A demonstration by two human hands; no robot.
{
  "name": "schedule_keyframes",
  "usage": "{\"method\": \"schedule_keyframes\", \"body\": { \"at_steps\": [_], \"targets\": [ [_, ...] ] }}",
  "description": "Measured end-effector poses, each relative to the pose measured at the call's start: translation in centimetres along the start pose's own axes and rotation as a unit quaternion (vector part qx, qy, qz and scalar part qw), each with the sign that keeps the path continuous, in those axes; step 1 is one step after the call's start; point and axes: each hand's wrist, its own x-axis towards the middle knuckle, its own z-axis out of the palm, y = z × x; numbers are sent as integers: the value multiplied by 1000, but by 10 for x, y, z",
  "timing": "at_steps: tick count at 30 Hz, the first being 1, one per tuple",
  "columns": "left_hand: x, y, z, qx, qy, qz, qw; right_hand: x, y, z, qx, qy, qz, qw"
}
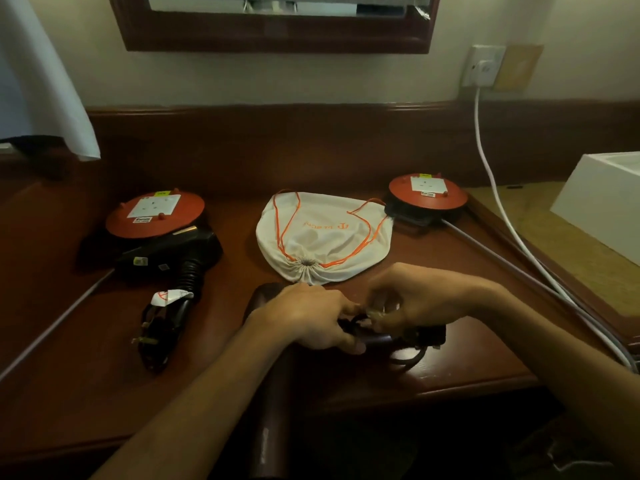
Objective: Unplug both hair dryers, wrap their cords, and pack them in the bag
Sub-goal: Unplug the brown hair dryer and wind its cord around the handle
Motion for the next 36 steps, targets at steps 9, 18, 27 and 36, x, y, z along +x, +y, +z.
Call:
{"method": "schedule_keyframes", "body": {
  "at_steps": [9, 18, 27, 36],
  "targets": [
    [3, -8, 12, -78, 97, -6, 992, -46, 21, 29, 71, 174, 38, 981],
    [25, -40, -5, -216, -10, 22, 976, -17, 38, 116, -36, 405, -41, 913],
    [34, -51, -4, -234, -29, 29, 971, -29, 51, 90, 20, 273, -44, 961],
    [36, -56, -9, -233, -60, 28, 970, -9, 55, 90, 60, 429, -76, 898]
  ]
}}
